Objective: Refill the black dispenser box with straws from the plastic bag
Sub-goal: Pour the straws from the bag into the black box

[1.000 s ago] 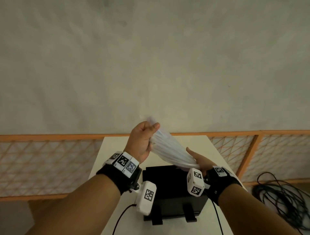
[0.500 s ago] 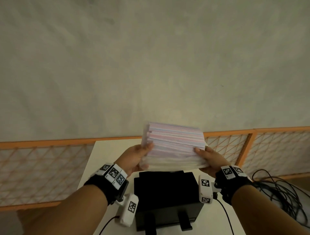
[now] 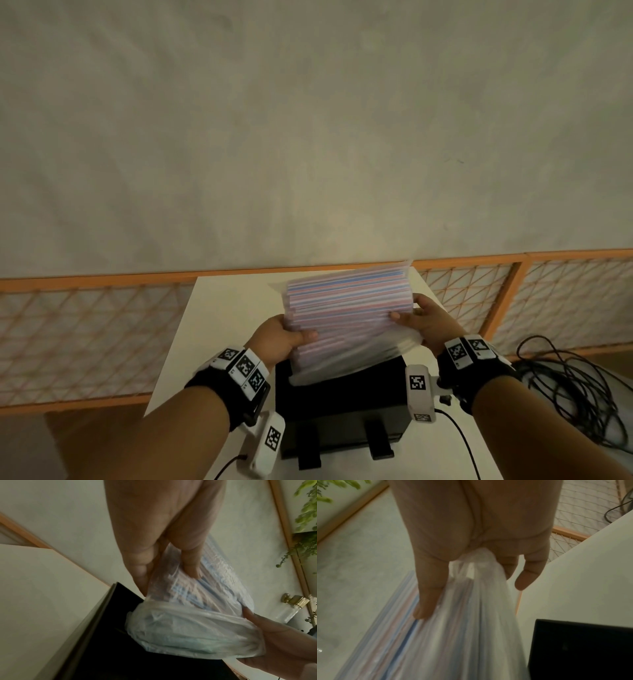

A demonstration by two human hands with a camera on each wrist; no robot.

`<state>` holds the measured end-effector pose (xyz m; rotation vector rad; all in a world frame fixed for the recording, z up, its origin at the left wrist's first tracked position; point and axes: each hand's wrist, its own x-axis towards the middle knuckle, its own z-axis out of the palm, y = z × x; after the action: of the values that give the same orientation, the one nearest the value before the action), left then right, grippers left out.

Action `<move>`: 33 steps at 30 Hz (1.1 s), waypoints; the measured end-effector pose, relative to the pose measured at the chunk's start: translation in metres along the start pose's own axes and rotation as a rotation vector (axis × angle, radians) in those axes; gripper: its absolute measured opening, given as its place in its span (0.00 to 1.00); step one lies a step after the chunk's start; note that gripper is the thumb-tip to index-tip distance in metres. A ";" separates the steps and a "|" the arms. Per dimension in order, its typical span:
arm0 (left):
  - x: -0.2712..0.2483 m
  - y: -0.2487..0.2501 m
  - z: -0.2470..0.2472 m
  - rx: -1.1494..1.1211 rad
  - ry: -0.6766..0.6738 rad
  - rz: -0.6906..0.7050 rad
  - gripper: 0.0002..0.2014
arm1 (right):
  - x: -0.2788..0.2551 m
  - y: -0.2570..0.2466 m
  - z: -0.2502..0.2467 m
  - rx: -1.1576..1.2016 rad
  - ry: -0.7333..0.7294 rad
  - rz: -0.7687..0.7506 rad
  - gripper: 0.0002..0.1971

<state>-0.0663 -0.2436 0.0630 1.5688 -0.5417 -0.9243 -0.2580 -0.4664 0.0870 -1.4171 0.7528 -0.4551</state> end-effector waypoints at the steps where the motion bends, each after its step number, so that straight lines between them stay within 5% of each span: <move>1: 0.001 -0.001 0.001 -0.008 0.006 -0.004 0.29 | 0.000 0.001 0.000 -0.018 0.009 -0.022 0.13; 5: 0.003 -0.003 0.004 -0.004 0.032 0.019 0.16 | -0.002 0.003 -0.001 -0.080 0.017 -0.079 0.17; 11: 0.005 0.001 0.006 0.029 0.052 0.068 0.20 | -0.005 -0.005 0.000 -0.176 0.029 -0.162 0.25; 14: 0.006 0.003 0.005 0.050 0.044 0.082 0.23 | -0.008 -0.008 -0.002 -0.252 -0.009 -0.195 0.20; 20: 0.002 0.008 0.008 0.085 0.037 0.127 0.23 | -0.012 -0.012 -0.003 -0.273 -0.005 -0.223 0.42; 24: 0.002 0.008 0.007 0.106 0.040 0.142 0.21 | -0.018 -0.017 -0.002 -0.239 -0.069 -0.225 0.31; 27: 0.003 0.004 0.004 0.089 0.040 0.140 0.25 | -0.016 -0.017 0.000 -0.224 -0.080 -0.217 0.35; 33: -0.002 -0.002 0.003 0.104 0.097 0.133 0.17 | -0.006 -0.012 0.002 -0.322 -0.049 -0.230 0.42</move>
<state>-0.0704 -0.2438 0.0611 1.6404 -0.6261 -0.7257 -0.2586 -0.4621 0.0996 -1.8212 0.6451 -0.4891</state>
